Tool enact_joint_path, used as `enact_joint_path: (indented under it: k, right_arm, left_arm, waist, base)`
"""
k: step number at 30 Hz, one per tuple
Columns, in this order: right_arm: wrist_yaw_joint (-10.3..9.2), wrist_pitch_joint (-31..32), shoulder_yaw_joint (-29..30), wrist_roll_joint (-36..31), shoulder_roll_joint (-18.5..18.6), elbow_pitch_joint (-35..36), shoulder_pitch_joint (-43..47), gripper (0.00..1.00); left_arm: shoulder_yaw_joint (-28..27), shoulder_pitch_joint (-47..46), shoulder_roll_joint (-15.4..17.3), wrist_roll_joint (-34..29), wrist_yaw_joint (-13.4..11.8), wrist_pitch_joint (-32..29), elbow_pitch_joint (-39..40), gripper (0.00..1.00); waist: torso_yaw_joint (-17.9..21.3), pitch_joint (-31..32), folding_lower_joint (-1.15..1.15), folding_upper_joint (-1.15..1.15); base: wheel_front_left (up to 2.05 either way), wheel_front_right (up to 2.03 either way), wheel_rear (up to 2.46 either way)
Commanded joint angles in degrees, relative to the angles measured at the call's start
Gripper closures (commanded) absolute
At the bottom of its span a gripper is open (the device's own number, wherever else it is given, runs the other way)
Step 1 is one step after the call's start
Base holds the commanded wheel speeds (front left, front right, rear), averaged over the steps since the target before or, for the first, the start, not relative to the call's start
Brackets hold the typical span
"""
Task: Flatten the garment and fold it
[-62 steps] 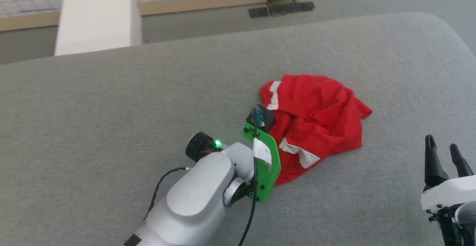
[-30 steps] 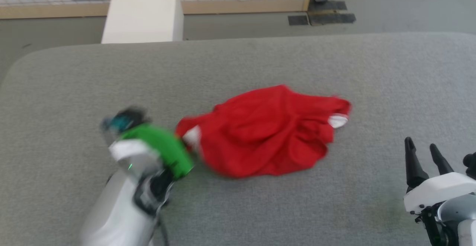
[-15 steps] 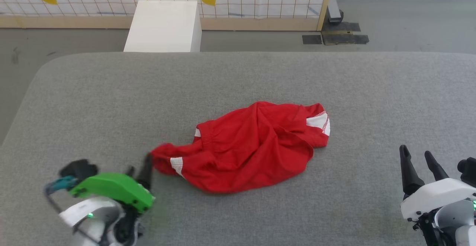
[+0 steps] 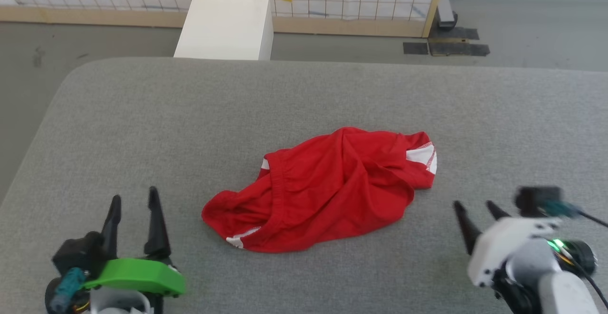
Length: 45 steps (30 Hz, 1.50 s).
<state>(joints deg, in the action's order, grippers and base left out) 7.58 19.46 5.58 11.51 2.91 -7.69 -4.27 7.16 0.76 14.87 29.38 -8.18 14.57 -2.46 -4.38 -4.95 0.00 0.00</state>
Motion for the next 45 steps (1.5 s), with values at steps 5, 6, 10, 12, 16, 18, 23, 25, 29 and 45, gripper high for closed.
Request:
enact_joint_path:
  k: [5, 6, 10, 12, 16, 18, 23, 25, 29, 45]
  right_arm:
    - [-0.09, 15.09, -7.91, -8.03, 0.11, -2.0, -8.74, 0.0]
    - [-0.09, 17.18, -9.1, -9.35, 0.14, -2.83, -10.47, 0.0]
    - [-0.09, 21.01, -11.89, -12.42, 0.75, -6.33, -15.75, 0.0]
    - [-0.09, 22.03, -12.56, -13.32, 0.99, -8.41, -17.47, 0.0]
    - [-0.09, 24.2, -12.66, -14.37, 1.31, -12.52, -19.26, 0.0]
    - [-0.09, 24.64, -12.72, -15.03, 1.68, -14.12, -19.74, 0.0]
    - [-0.09, 25.05, -13.2, -13.64, 1.6, -16.49, -20.04, 0.89]
    - [-0.09, 24.72, -13.43, -12.15, 1.55, -16.29, -20.07, 1.0]
    - [-0.09, 22.24, -11.22, -8.22, 1.82, -12.62, -19.63, 1.0]
    - [-0.09, 30.18, 14.47, -4.22, 1.49, 7.72, 0.95, 1.0]
  left_arm:
    - [0.48, 0.41, -3.77, -6.51, 2.09, 0.41, 1.91, 0.0]
    - [0.47, -0.03, -4.45, -7.13, 2.67, 0.41, 1.74, 0.0]
    - [-0.03, -1.75, -6.68, -9.02, 4.48, 0.41, 1.23, 0.0]
    - [-0.36, -2.41, -7.54, -9.66, 5.46, 0.42, 0.88, 0.0]
    - [-0.94, -3.48, -8.81, -10.6, 7.21, 0.42, -0.1, 0.0]
    - [-1.19, -4.08, -9.28, -11.1, 8.0, 0.42, -0.48, 0.0]
    - [-2.1, -4.81, -10.3, -12.01, 9.25, 0.42, -1.19, 0.0]
    - [-2.33, -4.98, -10.62, -12.26, 9.76, 0.42, -1.64, 0.0]
    - [-2.65, -4.9, -11.06, -12.61, 10.72, 0.42, -2.61, 0.0]
    - [-1.98, -3.76, -11.6, -12.62, 12.97, 0.42, -5.98, 0.0]
  waist:
    - [-2.32, -2.82, 0.0, 0.0]
    - [-2.91, -3.31, 0.0, 0.0]
    - [-5.27, -5.29, 0.0, 0.0]
    - [-6.34, -6.18, 0.0, 0.0]
    - [-7.92, -7.62, 0.0, 0.0]
    - [-8.45, -8.18, 0.0, 0.0]
    - [-8.77, -8.6, 0.0, 0.0]
    - [-8.47, -8.26, 0.0, 0.0]
    - [-7.61, -6.63, 0.0, 0.0]
    - [-3.38, -2.01, 0.0, 0.0]
  base:
    - [0.0, 0.0, 0.0]
    - [0.0, 0.0, 0.0]
    - [0.0, 0.0, 0.0]
    - [0.0, 0.0, 0.0]
    - [0.0, 0.0, 0.0]
    - [0.0, 0.0, 0.0]
    - [0.0, 0.0, 0.0]
    - [0.0, 0.0, 0.0]
    - [0.0, 0.0, 0.0]
    - [0.0, 0.0, 0.0]
